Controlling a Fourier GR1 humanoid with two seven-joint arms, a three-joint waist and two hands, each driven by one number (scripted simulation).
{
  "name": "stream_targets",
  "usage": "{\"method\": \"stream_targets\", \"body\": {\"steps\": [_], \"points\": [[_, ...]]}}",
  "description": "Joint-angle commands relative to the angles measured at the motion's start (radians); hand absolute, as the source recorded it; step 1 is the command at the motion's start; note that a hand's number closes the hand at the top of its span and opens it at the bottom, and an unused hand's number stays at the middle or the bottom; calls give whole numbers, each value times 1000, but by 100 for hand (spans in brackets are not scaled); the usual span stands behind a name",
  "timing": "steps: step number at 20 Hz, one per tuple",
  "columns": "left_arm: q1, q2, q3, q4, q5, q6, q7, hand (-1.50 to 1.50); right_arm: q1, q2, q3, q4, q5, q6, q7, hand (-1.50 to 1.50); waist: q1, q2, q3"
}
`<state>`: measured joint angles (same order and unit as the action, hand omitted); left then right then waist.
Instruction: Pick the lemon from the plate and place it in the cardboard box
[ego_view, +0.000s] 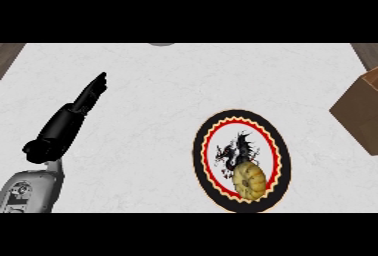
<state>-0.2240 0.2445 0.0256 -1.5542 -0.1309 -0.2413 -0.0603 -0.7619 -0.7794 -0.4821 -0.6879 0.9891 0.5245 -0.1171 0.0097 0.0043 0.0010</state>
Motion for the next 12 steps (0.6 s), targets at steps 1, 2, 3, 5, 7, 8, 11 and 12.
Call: {"method": "stream_targets", "body": {"steps": [1,2,3,5,7,8,11,12], "points": [[15,-12,-5,3,-18,17,-10,0,-7,37,-85,-8,-102,-62,-91,-150,-6,-4,0],[11,0,5,-7,-7,8,-9,0,-16,59,-141,-13,-151,-102,-103,-150,-8,-5,1],[-12,-10,-5,16,-13,11,-6,0,-70,56,-201,1,-203,-113,-108,-150,-7,-1,2],[22,-12,-10,-24,-8,8,3,0,-108,79,-361,41,-336,-124,-58,-150,-5,-11,5],[10,3,8,6,-5,4,-4,0,-130,93,-460,59,-419,-157,-27,-150,-19,-8,2],[6,-11,-1,8,-17,19,8,0,-149,98,-492,71,-445,-172,10,-150,-17,-6,1],[16,-13,3,8,-2,6,-6,0,-133,19,-580,135,-500,-205,42,-150,-3,2,1],[-6,-8,15,16,-7,16,-5,0,-115,-8,-593,157,-514,-197,30,-150,-4,3,1]]}}
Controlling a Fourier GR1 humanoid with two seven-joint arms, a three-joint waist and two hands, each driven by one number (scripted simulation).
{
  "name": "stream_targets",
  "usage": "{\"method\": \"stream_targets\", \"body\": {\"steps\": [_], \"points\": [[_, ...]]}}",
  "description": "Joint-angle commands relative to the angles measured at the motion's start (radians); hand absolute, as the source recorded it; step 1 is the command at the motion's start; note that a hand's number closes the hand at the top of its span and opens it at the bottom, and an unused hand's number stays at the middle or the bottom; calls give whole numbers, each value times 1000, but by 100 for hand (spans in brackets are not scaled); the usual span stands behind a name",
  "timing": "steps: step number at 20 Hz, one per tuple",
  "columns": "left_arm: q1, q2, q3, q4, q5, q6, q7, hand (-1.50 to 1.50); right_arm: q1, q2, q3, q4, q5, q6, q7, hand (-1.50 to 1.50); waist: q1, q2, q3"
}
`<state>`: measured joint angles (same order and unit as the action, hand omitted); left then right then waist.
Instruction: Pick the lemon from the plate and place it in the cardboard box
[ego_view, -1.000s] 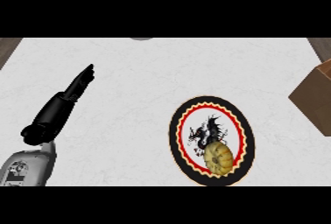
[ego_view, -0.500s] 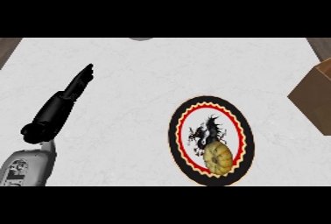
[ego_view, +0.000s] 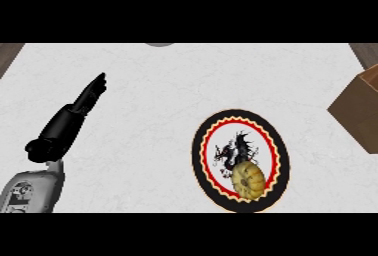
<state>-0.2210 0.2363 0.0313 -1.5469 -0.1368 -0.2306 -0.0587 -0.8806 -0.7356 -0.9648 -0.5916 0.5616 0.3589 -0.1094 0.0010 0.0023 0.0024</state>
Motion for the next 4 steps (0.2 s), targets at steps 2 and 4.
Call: {"method": "stream_targets", "body": {"steps": [2,4], "points": [[33,0,-9,-3,-24,5,-45,0,42,-88,-128,82,-110,-36,5,-150,6,3,-1],[17,-12,-9,25,-16,1,-45,0,78,-99,-145,120,-130,-71,-67,-150,9,6,0]]}}
